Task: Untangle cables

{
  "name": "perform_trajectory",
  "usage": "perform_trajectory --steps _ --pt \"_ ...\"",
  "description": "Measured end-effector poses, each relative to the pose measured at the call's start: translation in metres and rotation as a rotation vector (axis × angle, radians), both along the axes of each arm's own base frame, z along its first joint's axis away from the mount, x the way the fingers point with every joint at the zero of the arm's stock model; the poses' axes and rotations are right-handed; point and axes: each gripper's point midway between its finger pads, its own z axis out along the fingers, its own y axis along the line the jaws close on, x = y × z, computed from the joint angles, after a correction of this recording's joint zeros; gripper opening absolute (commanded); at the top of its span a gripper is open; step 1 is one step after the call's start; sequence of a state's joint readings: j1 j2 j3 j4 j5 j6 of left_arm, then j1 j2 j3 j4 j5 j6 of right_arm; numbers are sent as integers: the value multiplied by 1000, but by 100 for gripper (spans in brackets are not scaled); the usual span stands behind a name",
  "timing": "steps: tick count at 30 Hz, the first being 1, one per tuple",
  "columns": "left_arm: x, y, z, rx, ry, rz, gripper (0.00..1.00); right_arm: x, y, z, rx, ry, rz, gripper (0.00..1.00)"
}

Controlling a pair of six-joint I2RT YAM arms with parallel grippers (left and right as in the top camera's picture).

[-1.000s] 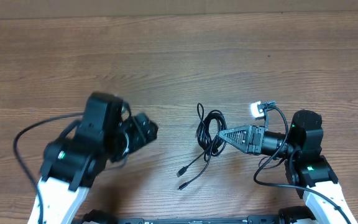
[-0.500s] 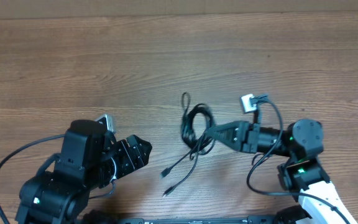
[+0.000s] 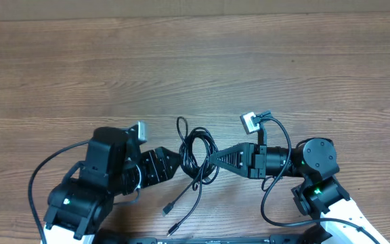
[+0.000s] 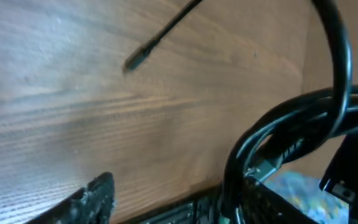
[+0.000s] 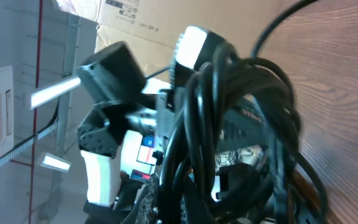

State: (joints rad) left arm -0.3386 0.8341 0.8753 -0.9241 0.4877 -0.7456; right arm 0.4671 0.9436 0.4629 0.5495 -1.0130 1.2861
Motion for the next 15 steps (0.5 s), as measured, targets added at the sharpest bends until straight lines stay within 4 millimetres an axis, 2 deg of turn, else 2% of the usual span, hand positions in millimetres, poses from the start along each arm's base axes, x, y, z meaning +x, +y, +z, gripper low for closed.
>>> perform_trajectory --steps 6,11,15 --pt "-5 -12 -6 -55 4 -71 57 0 0 0 2 1 0 4" --pt "2 -25 14 -131 -93 -137 57 1 0 1 3 0 -4 4" --pt "3 -30 21 -159 -120 -161 57 3 1 -2 -1 9 -7 4"
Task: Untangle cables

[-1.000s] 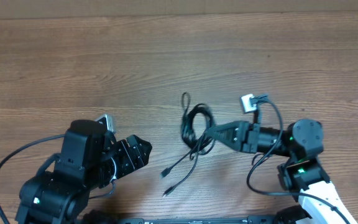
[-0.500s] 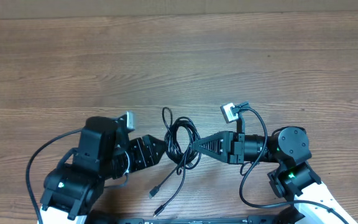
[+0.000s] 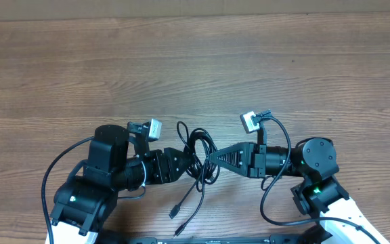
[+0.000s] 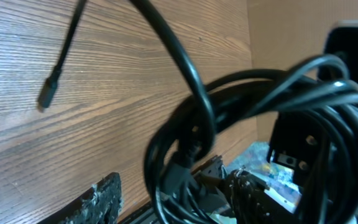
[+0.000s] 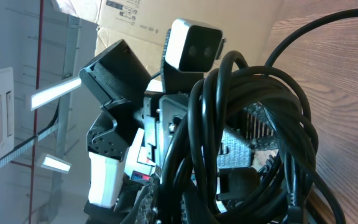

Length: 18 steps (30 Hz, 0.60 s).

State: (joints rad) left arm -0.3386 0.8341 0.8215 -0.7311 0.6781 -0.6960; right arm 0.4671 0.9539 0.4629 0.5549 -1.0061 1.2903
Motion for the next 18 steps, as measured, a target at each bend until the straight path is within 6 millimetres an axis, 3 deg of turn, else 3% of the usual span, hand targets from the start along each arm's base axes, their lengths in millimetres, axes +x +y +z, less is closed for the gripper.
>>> perform_trajectory --steps 3,14,18 --pt "-1 -1 0 -4 2 -6 52 1 1 -2 -3 6 -1 4" --pt "4 -2 -21 -7 0 -3 52 1 1 -2 0 57 3 4" --pt "12 -5 -17 -34 -44 3 52 2 1 -2 3 82 1 4"
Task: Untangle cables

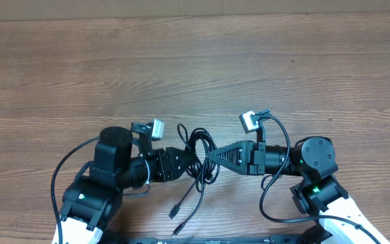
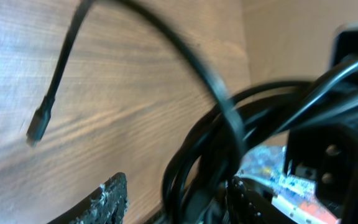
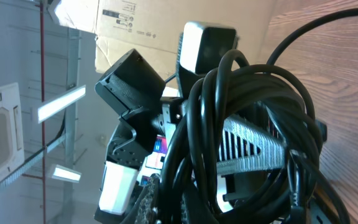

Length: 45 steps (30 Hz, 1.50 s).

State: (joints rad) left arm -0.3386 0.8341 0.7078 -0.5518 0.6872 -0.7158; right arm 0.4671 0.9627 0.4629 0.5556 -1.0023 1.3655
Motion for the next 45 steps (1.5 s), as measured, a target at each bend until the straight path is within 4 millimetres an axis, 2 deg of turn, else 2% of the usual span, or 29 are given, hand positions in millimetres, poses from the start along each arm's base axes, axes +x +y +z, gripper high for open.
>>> perform_trajectory --steps 4,6,11,14,15,16,20,23,26,30,32,35,38,45 --pt "9 -6 10 -33 -47 3 51 0 0 0 1 10 1 4" --pt "11 -11 11 -42 -51 -11 46 0 0 0 1 13 1 4" --pt "11 -29 -3 -33 -6 -63 25 0 0 0 3 17 -1 4" --pt "9 -39 -12 -27 19 -106 6 3 0 -1 0 30 -13 4" --pt "8 -41 -14 -25 27 -110 4 4 0 -2 -1 32 -14 5" --pt "8 -42 -16 -27 35 -115 4 4 1 -3 -4 37 -14 5" --pt "12 -41 -20 -22 45 -108 4 5 1 -5 -8 37 -17 16" --pt "20 -32 -21 -20 53 -65 4 5 1 -7 -19 -4 -17 25" --pt "28 -20 -25 -20 86 -5 4 5 1 -20 -70 -53 -19 34" --pt "29 3 -41 -12 241 113 4 4 -1 -50 -172 -74 -18 37" --pt "24 15 -52 -9 352 181 4 4 -3 -68 -233 -58 -29 40" --pt "18 28 -64 -11 488 271 7 6 -7 -84 -295 -65 -50 43" --pt "15 34 -68 -26 571 329 10 8 -9 -91 -330 -127 -57 49" --pt "12 30 -64 -77 638 344 9 4 -5 -93 -355 -267 -32 50"
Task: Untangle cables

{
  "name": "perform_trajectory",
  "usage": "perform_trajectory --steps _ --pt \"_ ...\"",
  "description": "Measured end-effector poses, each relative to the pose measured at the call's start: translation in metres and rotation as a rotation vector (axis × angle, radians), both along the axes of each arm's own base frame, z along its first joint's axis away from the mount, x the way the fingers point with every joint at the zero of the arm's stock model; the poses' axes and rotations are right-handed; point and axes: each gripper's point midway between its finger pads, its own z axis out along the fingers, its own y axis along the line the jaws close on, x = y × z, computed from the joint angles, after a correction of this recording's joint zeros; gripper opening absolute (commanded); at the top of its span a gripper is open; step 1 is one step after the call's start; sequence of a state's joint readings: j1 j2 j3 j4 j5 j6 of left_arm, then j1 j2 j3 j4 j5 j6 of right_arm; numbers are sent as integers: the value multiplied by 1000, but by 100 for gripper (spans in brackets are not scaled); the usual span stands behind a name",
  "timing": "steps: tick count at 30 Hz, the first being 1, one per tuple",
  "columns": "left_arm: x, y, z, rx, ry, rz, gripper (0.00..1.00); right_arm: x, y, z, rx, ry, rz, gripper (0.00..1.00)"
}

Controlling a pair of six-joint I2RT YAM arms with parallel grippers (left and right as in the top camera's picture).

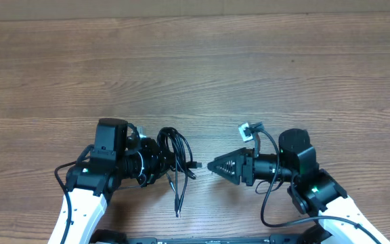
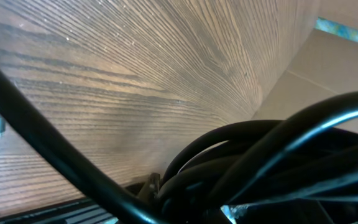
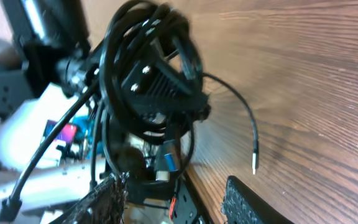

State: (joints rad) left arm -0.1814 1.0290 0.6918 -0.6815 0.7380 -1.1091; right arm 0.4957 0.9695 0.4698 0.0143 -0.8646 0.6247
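Note:
A bundle of black cables (image 1: pixel 175 146) hangs from my left gripper (image 1: pixel 160 159), which is shut on it just above the wooden table (image 1: pixel 202 68). In the left wrist view the cable loops (image 2: pixel 272 168) fill the lower frame and hide the fingers. One tail (image 1: pixel 177 203) trails toward the front edge. A short plug end (image 1: pixel 193 165) sticks out to the right. My right gripper (image 1: pixel 214 166) stands open a little to the right of the bundle, holding nothing. The right wrist view shows the bundle (image 3: pixel 145 62) ahead of the spread fingers (image 3: pixel 247 199).
The right arm's own black cable (image 1: pixel 269 196) loops beside its wrist. A small white camera block (image 1: pixel 248 130) sits on top of the right wrist. Bare wood stretches across the far half of the table.
My right gripper has let go of the bundle, opened and drawn back to the right. The left gripper has shut on the bundle and carried it a short way left.
At first the right gripper held the bundle while the left gripper stood low beside it. The left gripper then turned and came up against the loops, with its fingers around them. Now the bundle hangs from the left gripper alone, apart from the right.

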Motion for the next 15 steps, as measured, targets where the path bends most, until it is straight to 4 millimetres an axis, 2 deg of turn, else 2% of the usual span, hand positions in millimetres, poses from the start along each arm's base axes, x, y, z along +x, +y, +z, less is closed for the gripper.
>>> perform_trajectory --steps 4,7,10,15 --pt "0 0 0 -8 14 10 8 -20 18 8 18 -88 96 48" --pt "-1 -1 1 -12 19 11 8 -33 30 5 -2 -135 136 44" --pt "-3 -1 0 -13 31 11 9 -34 37 1 -39 -192 110 44" --pt "-6 0 -2 -10 50 11 9 -29 47 11 -30 -310 75 43"
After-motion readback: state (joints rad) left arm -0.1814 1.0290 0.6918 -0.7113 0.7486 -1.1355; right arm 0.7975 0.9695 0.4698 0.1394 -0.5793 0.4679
